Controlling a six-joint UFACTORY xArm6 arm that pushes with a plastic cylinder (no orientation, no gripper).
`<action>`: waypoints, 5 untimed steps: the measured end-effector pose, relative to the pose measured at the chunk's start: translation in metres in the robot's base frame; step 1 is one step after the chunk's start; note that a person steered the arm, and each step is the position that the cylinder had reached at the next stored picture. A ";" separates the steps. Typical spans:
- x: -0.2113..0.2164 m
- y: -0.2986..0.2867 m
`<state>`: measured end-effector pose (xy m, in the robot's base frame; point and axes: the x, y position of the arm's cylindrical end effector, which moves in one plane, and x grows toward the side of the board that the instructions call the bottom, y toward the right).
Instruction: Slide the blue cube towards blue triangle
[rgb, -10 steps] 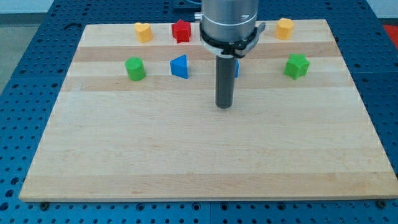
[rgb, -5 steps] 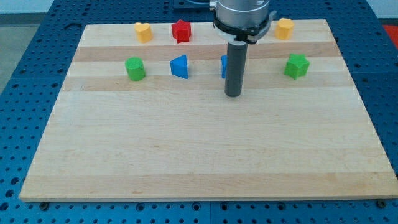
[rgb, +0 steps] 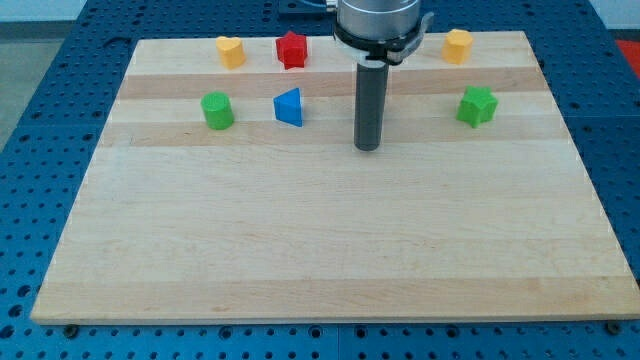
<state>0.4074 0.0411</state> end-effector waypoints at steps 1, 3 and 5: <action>-0.004 0.000; -0.009 -0.004; -0.014 -0.014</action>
<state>0.3931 0.0275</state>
